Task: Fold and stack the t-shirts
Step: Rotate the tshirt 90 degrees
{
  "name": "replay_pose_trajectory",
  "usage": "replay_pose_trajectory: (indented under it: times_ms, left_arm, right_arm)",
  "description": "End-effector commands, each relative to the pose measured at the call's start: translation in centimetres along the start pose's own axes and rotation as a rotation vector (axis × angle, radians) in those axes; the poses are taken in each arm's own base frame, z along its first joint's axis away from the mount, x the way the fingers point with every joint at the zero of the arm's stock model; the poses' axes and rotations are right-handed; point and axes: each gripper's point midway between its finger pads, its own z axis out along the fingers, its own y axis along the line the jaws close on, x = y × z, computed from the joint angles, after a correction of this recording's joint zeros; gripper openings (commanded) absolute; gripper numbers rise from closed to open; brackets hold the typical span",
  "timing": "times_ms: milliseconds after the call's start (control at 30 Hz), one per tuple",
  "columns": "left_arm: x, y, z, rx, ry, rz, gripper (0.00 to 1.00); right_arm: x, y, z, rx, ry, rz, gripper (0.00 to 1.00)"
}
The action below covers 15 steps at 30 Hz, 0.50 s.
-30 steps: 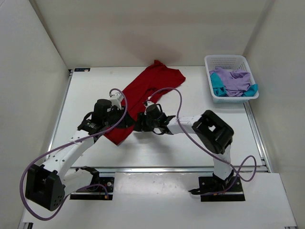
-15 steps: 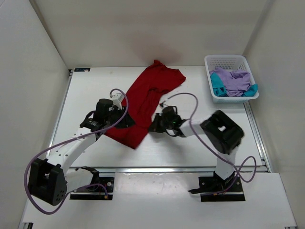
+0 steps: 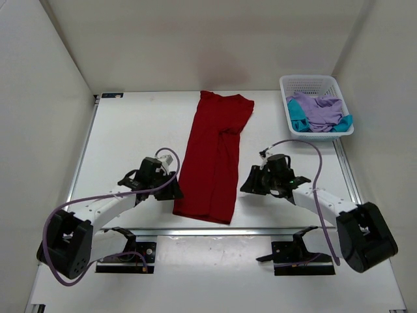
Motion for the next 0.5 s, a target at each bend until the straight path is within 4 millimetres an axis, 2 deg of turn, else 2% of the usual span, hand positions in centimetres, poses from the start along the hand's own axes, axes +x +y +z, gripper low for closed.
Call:
replay_pose_trajectory:
  times_ms: [0, 100, 167, 200, 267, 300, 367, 400, 433, 467]
  left_arm:
    - [1.6, -0.7, 0.4, 0.031, 0.026, -0.012, 0.53]
    - [1.7, 0.2, 0.6, 0.002, 0.014, -0.025, 0.51]
    - [1.7, 0.5, 0.6, -0.007, 0.004, -0.021, 0.46]
    - [2.2, 0.8, 0.7, -0.017, 0.02, -0.028, 0.44]
    - [2.8, 0.6, 1.0, -0.014, 0.033, -0.019, 0.34]
    - [2.8, 0.4, 1.2, 0.0, 0.036, -0.018, 0.26]
    - [4.1, 0.3, 1.6, 0.015, 0.074, -0.029, 0.14]
    - [4.3, 0.0, 1.5, 0.027, 0.077, -0.025, 0.06]
    - [4.9, 0.0, 1.5, 0.027, 0.093, -0.023, 0.0]
    - [5.1, 0.0, 1.4, 0.028, 0.09, -0.029, 0.0]
  right_arm:
    - [-3.7, -0.1, -2.1, 0.018, -0.114, -0.047, 0.27]
    - [-6.8, 1.1, -3.0, -0.01, -0.181, -0.076, 0.14]
    - [-8.5, 2.5, -2.6, -0.065, -0.201, -0.116, 0.02]
    - [-9.8, 2.9, -2.3, -0.064, -0.217, -0.138, 0.01]
    - [-12.0, 4.1, -1.4, -0.101, -0.241, -0.162, 0.0]
    - [-13.8, 5.4, -1.5, -0.154, -0.266, -0.171, 0.0]
    - [-15.0, 5.0, 0.6, -0.144, -0.235, -0.154, 0.0]
    - [-15.6, 5.4, 0.8, -0.13, -0.228, -0.155, 0.0]
    - [-14.8, 5.4, 1.9, -0.119, -0.19, -0.163, 0.0]
    - [-14.3, 5.4, 2.1, -0.115, -0.184, -0.167, 0.0]
